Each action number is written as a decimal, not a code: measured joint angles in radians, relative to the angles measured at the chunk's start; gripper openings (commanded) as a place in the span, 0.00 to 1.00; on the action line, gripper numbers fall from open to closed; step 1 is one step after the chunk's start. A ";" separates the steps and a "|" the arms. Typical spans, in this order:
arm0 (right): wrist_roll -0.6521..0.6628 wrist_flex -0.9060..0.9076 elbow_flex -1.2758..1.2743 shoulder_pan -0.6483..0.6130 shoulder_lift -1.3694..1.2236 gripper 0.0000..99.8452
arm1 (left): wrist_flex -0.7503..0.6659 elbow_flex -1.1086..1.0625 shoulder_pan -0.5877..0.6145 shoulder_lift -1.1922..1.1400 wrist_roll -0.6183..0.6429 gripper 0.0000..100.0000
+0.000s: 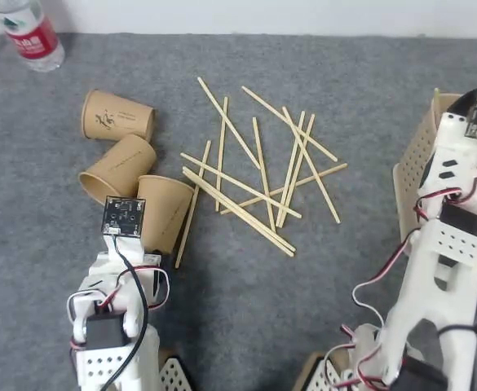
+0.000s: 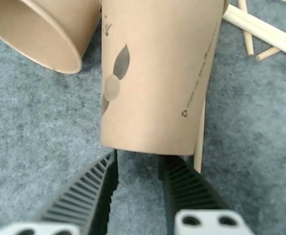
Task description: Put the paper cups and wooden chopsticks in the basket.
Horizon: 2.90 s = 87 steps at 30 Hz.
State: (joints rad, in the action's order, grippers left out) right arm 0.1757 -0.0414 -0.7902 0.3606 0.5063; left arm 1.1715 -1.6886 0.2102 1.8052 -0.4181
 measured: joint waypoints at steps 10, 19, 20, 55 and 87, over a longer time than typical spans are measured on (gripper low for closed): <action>0.003 0.029 0.000 0.000 0.069 0.01 | 0.000 0.000 0.000 0.000 0.000 0.13; 0.008 0.310 0.002 -0.193 0.226 0.01 | 0.000 0.000 0.000 0.000 0.000 0.13; 0.011 0.351 0.014 -0.230 0.238 0.01 | 0.000 0.000 0.000 0.000 0.000 0.13; 1.381 1.496 0.551 -0.181 -0.005 0.01 | 0.000 0.000 0.000 0.000 0.000 0.13; -0.565 0.597 -0.109 -0.325 0.462 0.09 | 0.000 0.000 0.000 0.000 0.000 0.13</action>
State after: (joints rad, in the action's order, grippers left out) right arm -0.3890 0.5554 -0.8991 0.0353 0.9682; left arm 1.1715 -1.6886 0.2102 1.8052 -0.4181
